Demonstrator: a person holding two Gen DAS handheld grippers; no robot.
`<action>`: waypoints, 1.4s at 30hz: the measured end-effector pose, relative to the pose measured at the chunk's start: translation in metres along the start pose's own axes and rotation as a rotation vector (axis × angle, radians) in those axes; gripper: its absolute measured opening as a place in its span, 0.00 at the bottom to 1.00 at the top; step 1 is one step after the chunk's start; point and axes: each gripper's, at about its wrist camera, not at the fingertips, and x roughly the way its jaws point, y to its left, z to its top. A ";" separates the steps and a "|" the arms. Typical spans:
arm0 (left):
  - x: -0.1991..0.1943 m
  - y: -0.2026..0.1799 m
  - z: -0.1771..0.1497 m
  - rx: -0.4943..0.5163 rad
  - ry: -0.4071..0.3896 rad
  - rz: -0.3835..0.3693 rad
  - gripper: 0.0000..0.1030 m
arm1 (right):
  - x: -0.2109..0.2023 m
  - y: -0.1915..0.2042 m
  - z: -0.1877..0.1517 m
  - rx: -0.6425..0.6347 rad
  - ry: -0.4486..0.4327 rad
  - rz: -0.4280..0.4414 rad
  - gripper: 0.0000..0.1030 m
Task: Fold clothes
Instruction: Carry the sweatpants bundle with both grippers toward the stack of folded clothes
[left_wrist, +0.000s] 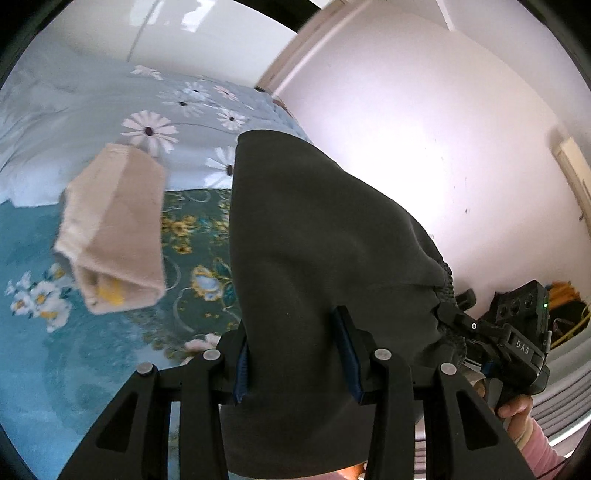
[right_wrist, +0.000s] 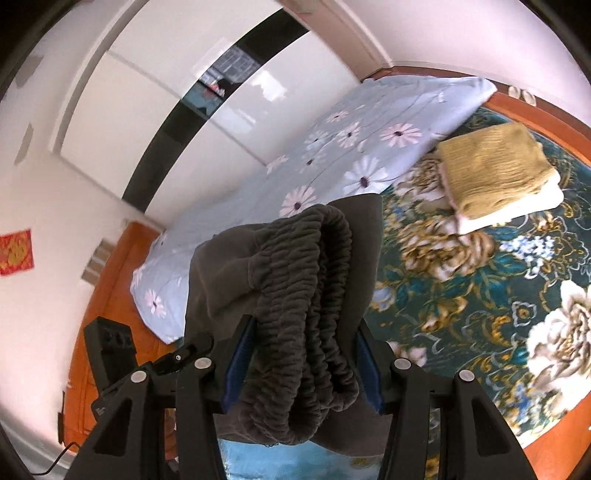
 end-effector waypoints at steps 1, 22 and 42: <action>0.013 -0.009 0.002 0.007 0.006 0.007 0.41 | -0.002 -0.015 0.009 0.009 -0.003 0.005 0.53; 0.295 -0.200 0.073 -0.109 0.123 0.197 0.41 | -0.006 -0.278 0.248 0.083 0.133 0.082 0.53; 0.481 -0.182 0.146 -0.167 0.302 0.269 0.41 | 0.094 -0.414 0.344 0.207 0.185 0.032 0.53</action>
